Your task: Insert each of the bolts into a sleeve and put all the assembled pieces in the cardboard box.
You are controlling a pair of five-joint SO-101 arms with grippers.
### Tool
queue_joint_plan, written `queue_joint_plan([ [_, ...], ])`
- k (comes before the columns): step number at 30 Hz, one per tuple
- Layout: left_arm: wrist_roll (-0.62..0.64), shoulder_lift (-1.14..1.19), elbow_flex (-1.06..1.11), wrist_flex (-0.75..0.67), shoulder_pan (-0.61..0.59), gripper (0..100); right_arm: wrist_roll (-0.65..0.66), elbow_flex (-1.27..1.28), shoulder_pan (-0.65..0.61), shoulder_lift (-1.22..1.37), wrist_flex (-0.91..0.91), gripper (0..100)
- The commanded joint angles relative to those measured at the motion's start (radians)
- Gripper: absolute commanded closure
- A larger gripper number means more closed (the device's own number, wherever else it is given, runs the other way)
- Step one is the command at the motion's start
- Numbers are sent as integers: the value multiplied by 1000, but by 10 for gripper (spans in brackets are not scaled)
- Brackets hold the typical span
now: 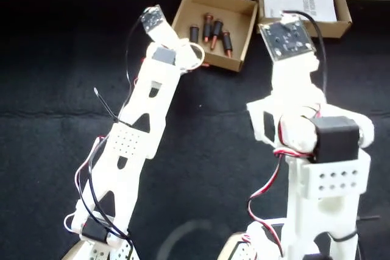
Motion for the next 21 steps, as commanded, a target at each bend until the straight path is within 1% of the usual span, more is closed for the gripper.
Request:
queue_joint_plan([
  [1,-40,-12,-1,80,-35,850,11,13,22,-45,7,992],
  [3,-41,-12,-1,101,-38,775,11,18,33,-45,8,992],
  [5,-40,-22,-1,115,-38,739,11,16,35,-45,8,992],
  [10,-17,-31,1,117,-61,783,11,10,35,-47,8,992],
  [14,-3,-38,-8,115,-82,783,11,10,35,-47,10,992],
  [18,-6,-33,-79,109,-93,783,11,10,35,-47,10,992],
  [21,-2,-31,-108,51,-94,783,9,16,31,-71,10,992],
])
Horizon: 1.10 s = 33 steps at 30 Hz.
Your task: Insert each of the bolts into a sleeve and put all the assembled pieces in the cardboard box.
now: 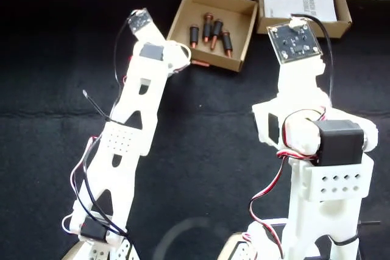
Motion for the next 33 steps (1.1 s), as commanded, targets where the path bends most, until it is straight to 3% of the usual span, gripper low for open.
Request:
queue_joint_plan([
  [1,9,-35,-47,-83,-24,783,9,1,5,-64,10,992],
  [7,31,-33,31,-245,-21,787,57,13,7,-108,12,992],
  [10,17,-35,113,-245,-13,787,60,22,7,-136,12,992],
  [15,-147,-39,108,-106,35,815,72,22,8,-160,12,991],
  [20,-215,-50,76,40,53,999,71,22,10,-162,12,991],
  [26,-232,-64,-76,256,44,991,69,22,10,-163,12,991],
  [31,-563,-70,-239,450,65,991,68,22,10,-163,12,991],
  [33,-678,-77,-229,460,68,991,68,22,10,-163,12,991],
])
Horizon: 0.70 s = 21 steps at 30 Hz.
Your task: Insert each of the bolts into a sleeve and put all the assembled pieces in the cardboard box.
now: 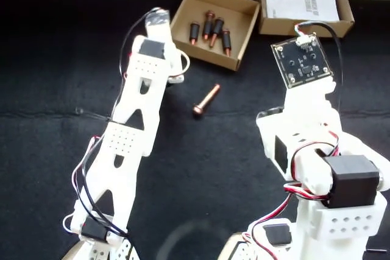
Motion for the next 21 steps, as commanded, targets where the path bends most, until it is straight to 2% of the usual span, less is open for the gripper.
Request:
queue_joint_plan([
  [1,-218,-73,-44,43,18,988,5,2,10,-22,12,991],
  [5,-417,-127,-45,41,28,986,5,4,10,-22,12,991],
  [10,-752,-168,-44,40,94,979,5,4,10,-15,12,991],
  [16,-781,-170,-38,43,171,837,5,4,10,-13,12,991],
  [21,-835,-165,-36,41,245,807,5,27,10,-16,12,990],
])
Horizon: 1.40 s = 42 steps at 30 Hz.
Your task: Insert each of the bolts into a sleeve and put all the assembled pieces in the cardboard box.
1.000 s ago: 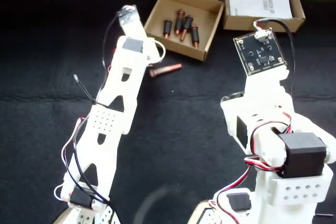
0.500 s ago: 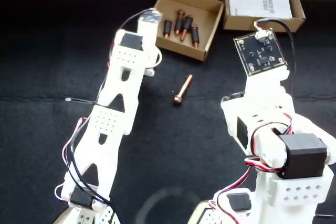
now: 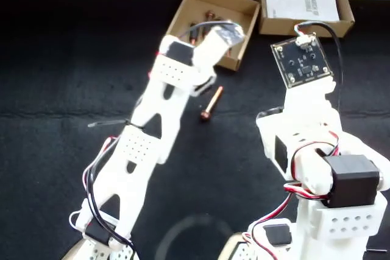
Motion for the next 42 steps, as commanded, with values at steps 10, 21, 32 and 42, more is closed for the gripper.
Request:
queue_joint_plan([
  [10,-37,12,-33,-35,120,805,5,76,12,-22,12,990],
  [21,-35,193,-39,-187,67,808,8,85,12,-71,10,990],
  [32,-37,189,-38,-255,99,991,6,85,90,-76,10,990],
  [42,-37,64,-44,-247,82,992,6,87,104,-76,10,991],
])
